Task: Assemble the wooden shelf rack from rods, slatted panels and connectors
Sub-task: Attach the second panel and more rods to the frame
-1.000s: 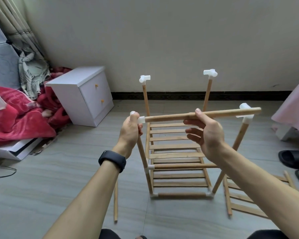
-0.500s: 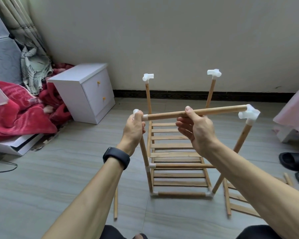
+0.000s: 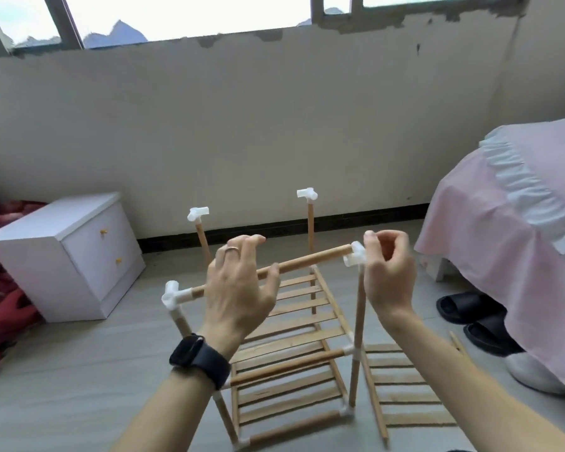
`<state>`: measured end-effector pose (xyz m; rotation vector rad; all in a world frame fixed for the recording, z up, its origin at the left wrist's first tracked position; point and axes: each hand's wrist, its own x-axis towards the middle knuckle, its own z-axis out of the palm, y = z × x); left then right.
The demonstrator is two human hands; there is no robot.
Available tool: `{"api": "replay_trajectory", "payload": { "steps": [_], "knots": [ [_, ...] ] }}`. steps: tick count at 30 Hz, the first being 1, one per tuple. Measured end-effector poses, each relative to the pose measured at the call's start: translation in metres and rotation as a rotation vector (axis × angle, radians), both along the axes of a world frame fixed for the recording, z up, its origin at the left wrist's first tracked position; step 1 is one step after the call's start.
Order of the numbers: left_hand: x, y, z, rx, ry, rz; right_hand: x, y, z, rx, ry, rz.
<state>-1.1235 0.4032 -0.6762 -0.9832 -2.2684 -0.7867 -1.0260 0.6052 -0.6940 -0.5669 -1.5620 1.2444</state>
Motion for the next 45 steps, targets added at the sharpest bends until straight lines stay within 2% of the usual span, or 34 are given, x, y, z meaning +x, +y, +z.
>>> {"api": "replay_trajectory", "payload": {
  "steps": [2,5,7,9,12,15,32,45],
  "knots": [
    [0.005,0.036,0.003,-0.148,0.045,-0.094,0.0,0.02,-0.004,-0.158,-0.024,-0.051],
    [0.007,0.085,0.0,-0.347,0.008,-0.158,-0.011,0.033,-0.021,-0.347,-0.173,0.25],
    [0.005,0.105,-0.005,-0.42,0.031,-0.158,-0.021,0.038,-0.031,-0.251,-0.274,0.442],
    [-0.001,0.108,-0.008,-0.442,0.128,-0.101,-0.025,0.044,-0.038,-0.106,-0.304,0.495],
    [-0.006,0.104,-0.016,-0.421,0.26,-0.068,-0.026,0.055,-0.046,-0.111,-0.237,0.444],
    [0.002,0.111,-0.022,-0.39,0.309,-0.086,-0.027,0.058,-0.052,-0.124,-0.194,0.41],
    [0.003,0.111,-0.023,-0.425,0.266,-0.05,-0.028,0.058,-0.057,-0.031,-0.179,0.462],
    [0.004,0.112,-0.027,-0.411,0.347,-0.065,-0.031,0.046,-0.055,0.019,-0.235,0.372]
  ]
}}
